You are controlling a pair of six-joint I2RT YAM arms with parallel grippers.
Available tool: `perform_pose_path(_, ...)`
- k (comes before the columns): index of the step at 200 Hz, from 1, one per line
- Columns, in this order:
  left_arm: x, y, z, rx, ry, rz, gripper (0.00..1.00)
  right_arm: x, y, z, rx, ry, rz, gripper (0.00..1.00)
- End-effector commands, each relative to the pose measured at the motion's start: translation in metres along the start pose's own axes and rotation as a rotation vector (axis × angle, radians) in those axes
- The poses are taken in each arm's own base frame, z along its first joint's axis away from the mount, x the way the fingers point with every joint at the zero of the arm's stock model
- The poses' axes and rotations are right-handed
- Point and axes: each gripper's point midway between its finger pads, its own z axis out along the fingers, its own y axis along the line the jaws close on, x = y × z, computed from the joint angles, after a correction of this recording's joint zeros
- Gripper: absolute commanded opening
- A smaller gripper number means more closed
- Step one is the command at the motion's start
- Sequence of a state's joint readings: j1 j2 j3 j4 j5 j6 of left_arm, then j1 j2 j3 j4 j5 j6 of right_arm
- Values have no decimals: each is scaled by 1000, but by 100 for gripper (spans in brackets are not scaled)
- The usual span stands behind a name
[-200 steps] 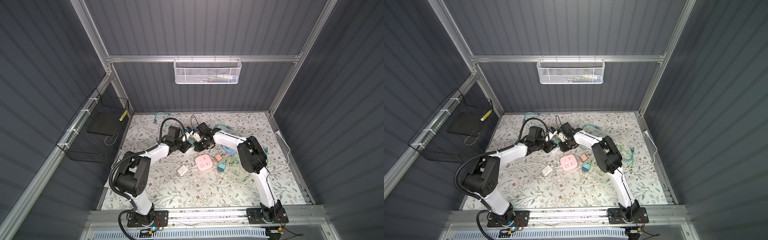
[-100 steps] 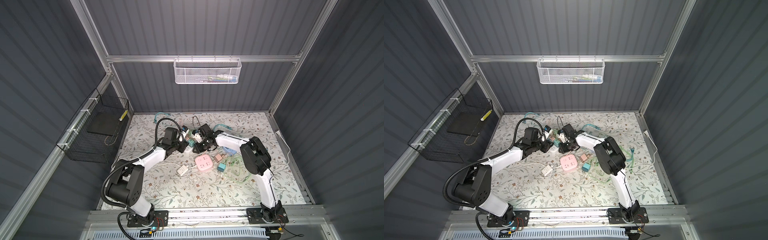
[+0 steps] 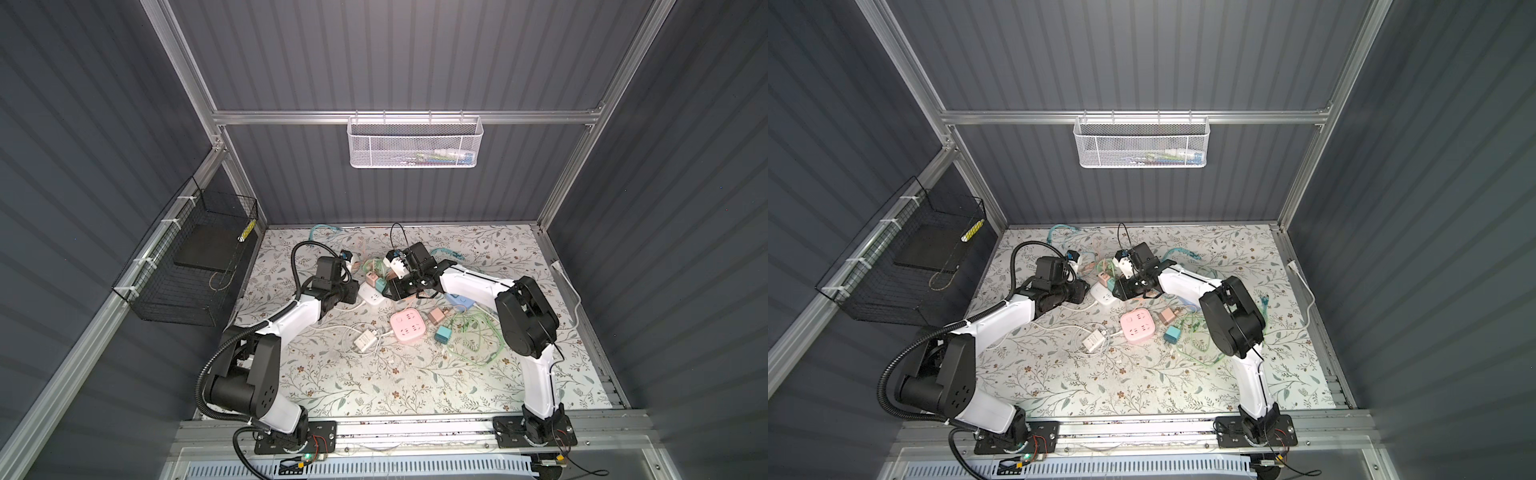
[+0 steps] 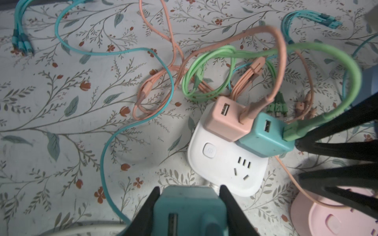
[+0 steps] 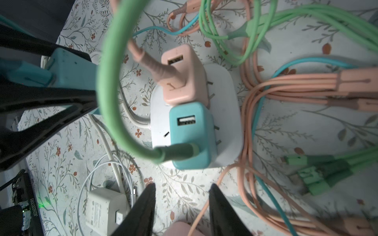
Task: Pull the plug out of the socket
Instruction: 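Pull the teal charger out of the white strip with the left gripper, then carry the teal charger away from the strip and lower it onto the table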
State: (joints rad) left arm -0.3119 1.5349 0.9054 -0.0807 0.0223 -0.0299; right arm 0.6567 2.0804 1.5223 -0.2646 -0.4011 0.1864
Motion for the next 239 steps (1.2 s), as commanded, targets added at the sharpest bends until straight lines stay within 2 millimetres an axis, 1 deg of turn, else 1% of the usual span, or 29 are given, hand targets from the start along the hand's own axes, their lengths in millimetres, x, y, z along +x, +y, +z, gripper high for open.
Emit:
perform_pose_path(1,7,16,-9,-75,27,-62,38,-4,5,-9,-17,-28,2,47)
perform_pose_path(37,29,23,1,-96,175,-83,38,0,3,-12,-18,-21,14,48)
perform_pose_path(77,33,18,-1,-57,234,-106,38,7,0,-15,-10,-13,26,50)
perform_pose_path(111,47,20,-1,-64,320,-100,41,9,-2,-17,-7,-11,31,51)
perform_pose_path(124,47,20,-2,-60,339,-100,42,10,-3,-18,-6,-10,31,51)
perform_pose_path(143,44,17,-3,-40,371,-83,47,10,-3,-19,-6,-10,31,51)
perform_pose_path(168,45,15,-5,-27,445,-55,47,11,-4,-20,-4,-6,33,52)
perform_pose_path(203,59,14,-4,-16,495,-56,52,13,-5,-21,-3,-3,41,52)
perform_pose_path(232,75,10,1,10,582,-58,54,15,-6,-21,-4,2,41,53)
perform_pose_path(239,76,10,3,10,590,-59,55,15,-5,-21,-4,1,40,53)
